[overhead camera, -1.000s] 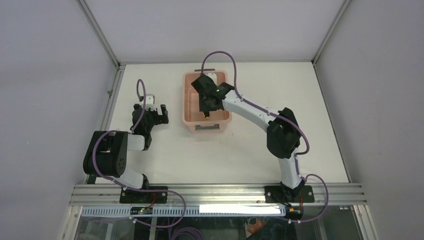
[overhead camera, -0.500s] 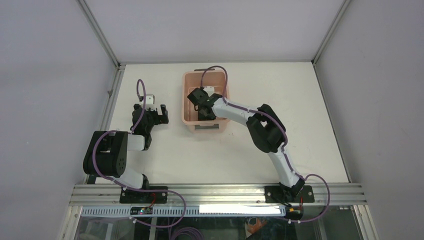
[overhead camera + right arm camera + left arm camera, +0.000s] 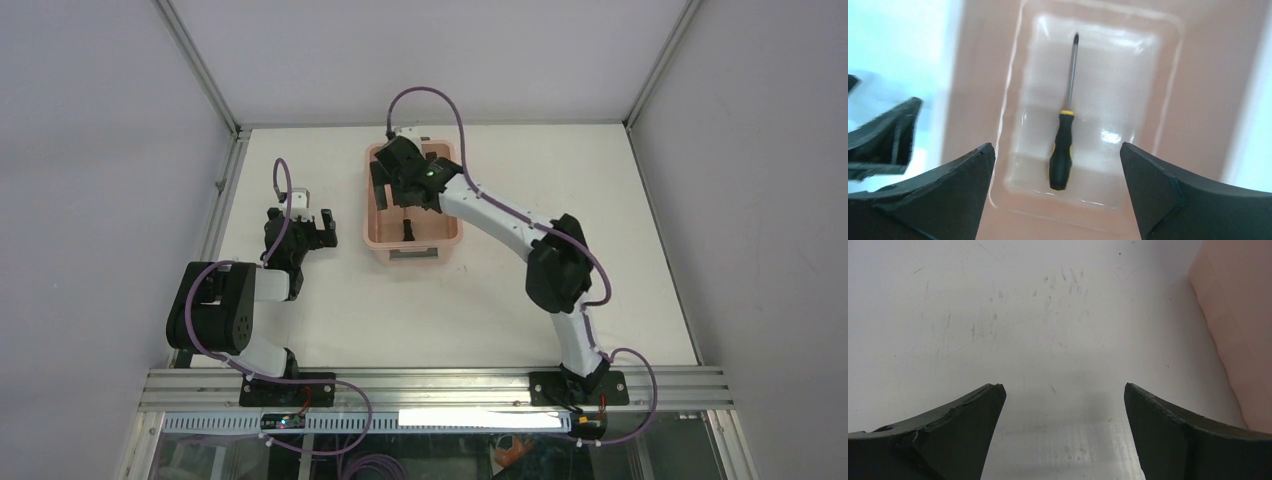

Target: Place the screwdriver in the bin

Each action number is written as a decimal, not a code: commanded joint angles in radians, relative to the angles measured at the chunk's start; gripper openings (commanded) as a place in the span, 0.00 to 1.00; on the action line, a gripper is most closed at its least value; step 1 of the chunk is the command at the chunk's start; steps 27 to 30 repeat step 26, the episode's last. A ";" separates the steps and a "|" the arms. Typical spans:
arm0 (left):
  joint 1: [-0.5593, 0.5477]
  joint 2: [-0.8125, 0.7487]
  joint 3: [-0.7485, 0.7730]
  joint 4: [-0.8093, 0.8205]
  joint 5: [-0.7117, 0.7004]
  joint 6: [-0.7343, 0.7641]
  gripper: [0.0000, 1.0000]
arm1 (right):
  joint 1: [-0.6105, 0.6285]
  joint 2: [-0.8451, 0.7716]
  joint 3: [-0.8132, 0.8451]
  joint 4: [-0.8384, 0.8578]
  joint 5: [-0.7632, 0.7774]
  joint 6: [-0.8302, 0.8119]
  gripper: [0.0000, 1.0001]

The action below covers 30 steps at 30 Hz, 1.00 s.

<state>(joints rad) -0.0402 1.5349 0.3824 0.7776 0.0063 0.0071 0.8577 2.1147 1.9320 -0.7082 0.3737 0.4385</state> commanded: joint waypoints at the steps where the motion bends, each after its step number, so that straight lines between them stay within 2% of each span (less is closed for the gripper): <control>1: -0.007 -0.027 0.001 0.026 0.008 -0.016 0.99 | -0.030 -0.209 0.050 -0.016 0.049 -0.181 0.99; 3: -0.007 -0.027 0.001 0.026 0.007 -0.016 0.99 | -0.071 -0.271 0.035 -0.061 0.058 -0.200 0.99; 8: -0.007 -0.028 0.001 0.026 0.008 -0.016 0.99 | -0.263 -0.417 -0.042 -0.137 0.085 -0.200 0.99; 19: -0.007 -0.027 0.001 0.026 0.006 -0.016 0.99 | -0.661 -0.657 -0.246 -0.189 0.064 -0.179 0.99; 23: -0.007 -0.027 0.001 0.026 0.008 -0.016 0.99 | -0.718 -0.693 -0.265 -0.190 0.031 -0.185 0.99; 30: -0.007 -0.027 0.001 0.026 0.007 -0.016 0.99 | -0.721 -0.709 -0.272 -0.179 0.033 -0.181 0.99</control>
